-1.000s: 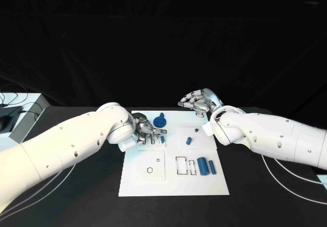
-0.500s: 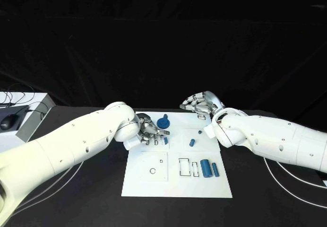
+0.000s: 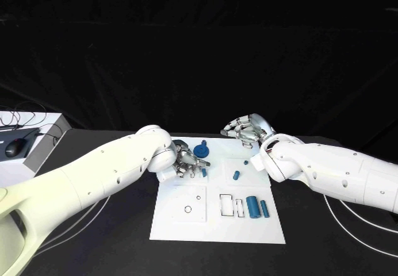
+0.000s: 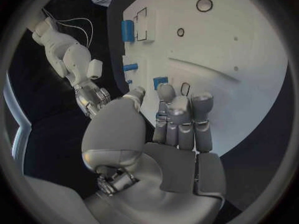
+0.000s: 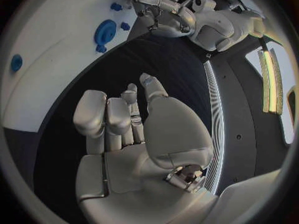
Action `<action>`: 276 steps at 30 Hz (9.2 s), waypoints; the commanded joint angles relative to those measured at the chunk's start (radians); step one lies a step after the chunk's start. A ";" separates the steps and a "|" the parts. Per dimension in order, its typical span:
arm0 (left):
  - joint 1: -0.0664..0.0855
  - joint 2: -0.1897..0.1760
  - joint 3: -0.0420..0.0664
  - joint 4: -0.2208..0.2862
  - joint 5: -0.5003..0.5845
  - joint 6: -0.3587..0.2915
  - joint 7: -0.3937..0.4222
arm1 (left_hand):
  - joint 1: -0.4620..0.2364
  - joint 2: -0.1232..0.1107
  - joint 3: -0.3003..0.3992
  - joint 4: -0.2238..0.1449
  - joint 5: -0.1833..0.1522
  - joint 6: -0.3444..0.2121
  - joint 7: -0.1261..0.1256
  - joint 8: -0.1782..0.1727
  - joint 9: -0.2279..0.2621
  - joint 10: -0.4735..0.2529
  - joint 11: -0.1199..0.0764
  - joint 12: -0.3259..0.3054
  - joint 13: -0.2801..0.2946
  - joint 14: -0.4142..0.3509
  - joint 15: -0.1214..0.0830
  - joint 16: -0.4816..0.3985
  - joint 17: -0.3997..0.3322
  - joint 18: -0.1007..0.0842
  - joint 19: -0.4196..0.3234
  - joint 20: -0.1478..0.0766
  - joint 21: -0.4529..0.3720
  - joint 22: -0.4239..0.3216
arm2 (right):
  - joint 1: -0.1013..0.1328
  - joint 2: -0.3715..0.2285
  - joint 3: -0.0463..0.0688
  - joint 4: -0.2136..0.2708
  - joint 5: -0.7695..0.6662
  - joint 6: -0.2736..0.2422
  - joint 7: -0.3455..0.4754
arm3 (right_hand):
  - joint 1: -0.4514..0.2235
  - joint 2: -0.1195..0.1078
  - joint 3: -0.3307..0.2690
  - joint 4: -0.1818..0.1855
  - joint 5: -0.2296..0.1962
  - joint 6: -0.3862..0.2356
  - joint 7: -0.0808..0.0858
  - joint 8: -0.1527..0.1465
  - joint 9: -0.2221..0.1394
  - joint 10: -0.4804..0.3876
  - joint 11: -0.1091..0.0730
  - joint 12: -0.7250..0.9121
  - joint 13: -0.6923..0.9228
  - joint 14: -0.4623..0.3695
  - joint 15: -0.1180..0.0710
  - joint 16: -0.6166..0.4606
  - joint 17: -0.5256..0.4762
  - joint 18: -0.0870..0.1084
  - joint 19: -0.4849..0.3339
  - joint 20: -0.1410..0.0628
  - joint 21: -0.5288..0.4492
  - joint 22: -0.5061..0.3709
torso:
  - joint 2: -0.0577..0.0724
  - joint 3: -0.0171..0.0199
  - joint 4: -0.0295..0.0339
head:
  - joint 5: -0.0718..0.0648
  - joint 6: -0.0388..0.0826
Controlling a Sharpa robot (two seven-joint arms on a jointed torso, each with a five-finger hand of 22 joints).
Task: Assemble the parts on the task board
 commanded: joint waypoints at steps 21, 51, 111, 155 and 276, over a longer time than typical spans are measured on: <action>-0.005 0.029 -0.006 -0.044 -0.031 0.038 0.003 | 0.013 -0.002 0.019 -0.011 0.001 0.003 -0.003 0.010 0.011 0.005 -0.003 0.010 -0.002 0.002 -0.007 0.012 0.005 -0.009 0.011 -0.002 -0.001 0.016 | -0.001 0.006 0.000 -0.001 -0.013 0.023 -0.009 | -0.004 0.000 0.007 -0.004 0.008 -0.002 0.001 -0.006 0.004 0.005 -0.002 -0.007 0.003 0.003 -0.004 -0.003 0.001 -0.006 0.068 -0.010 -0.007 0.126 | 0.002 -0.0019 0.0008 | -0.006 -0.015; -0.009 0.047 -0.008 -0.055 -0.034 0.053 0.010 | 0.018 -0.004 0.017 -0.020 -0.004 0.003 -0.003 0.011 0.016 0.004 -0.003 0.013 -0.004 0.002 -0.008 0.016 0.006 -0.010 0.012 -0.002 -0.001 0.025 | -0.001 0.012 0.000 -0.001 -0.014 0.027 -0.011 | -0.007 0.003 0.007 -0.006 0.008 0.000 -0.001 -0.010 0.013 0.008 -0.003 -0.010 0.007 0.004 -0.005 -0.005 0.002 -0.006 0.069 -0.011 -0.009 0.126 | 0.005 -0.0017 -0.0004 | -0.010 -0.037; -0.010 0.050 -0.011 -0.069 -0.032 0.085 0.023 | 0.018 -0.016 0.333 -0.171 0.018 -0.009 -0.008 -0.007 0.008 -0.005 -0.008 0.014 -0.015 0.000 -0.012 0.018 0.011 -0.021 0.015 -0.011 -0.013 0.065 | -0.002 0.013 0.000 -0.004 -0.014 0.040 -0.013 | -0.009 0.006 0.007 -0.006 0.007 0.001 -0.001 -0.011 0.019 0.011 -0.003 -0.009 0.009 0.005 -0.005 -0.005 0.004 -0.007 0.069 -0.011 -0.007 0.126 | 0.004 -0.0004 0.0010 | -0.011 -0.057; 0.000 -0.106 -0.005 0.107 -0.037 0.038 0.002 | -0.016 0.011 0.418 -0.389 0.389 0.023 0.001 -0.026 0.027 0.042 -0.015 -0.028 -0.015 0.004 -0.018 0.033 0.022 -0.042 0.041 -0.039 0.008 0.118 | -0.010 -0.003 -0.001 -0.023 -0.012 0.041 -0.003 | -0.013 0.008 0.006 -0.002 0.009 0.001 -0.002 -0.013 0.022 0.012 -0.004 -0.010 0.010 0.004 -0.006 -0.005 0.003 -0.006 0.069 -0.012 -0.009 0.126 | -0.008 0.0037 0.0066 | -0.007 -0.060; -0.008 -0.035 -0.012 0.060 -0.250 0.091 -0.010 | 0.010 0.001 0.379 -0.392 0.404 0.051 -0.002 -0.056 0.013 0.059 -0.018 -0.039 -0.002 0.004 -0.018 0.050 0.019 -0.058 0.055 -0.044 0.015 0.165 | -0.009 -0.006 0.000 -0.015 -0.055 0.046 -0.006 | -0.014 0.007 0.008 -0.002 0.008 0.007 -0.002 -0.021 0.022 0.014 -0.004 -0.016 0.009 0.004 -0.006 -0.010 0.000 -0.006 0.069 -0.012 -0.013 0.125 | -0.004 0.0045 0.0047 | -0.001 -0.089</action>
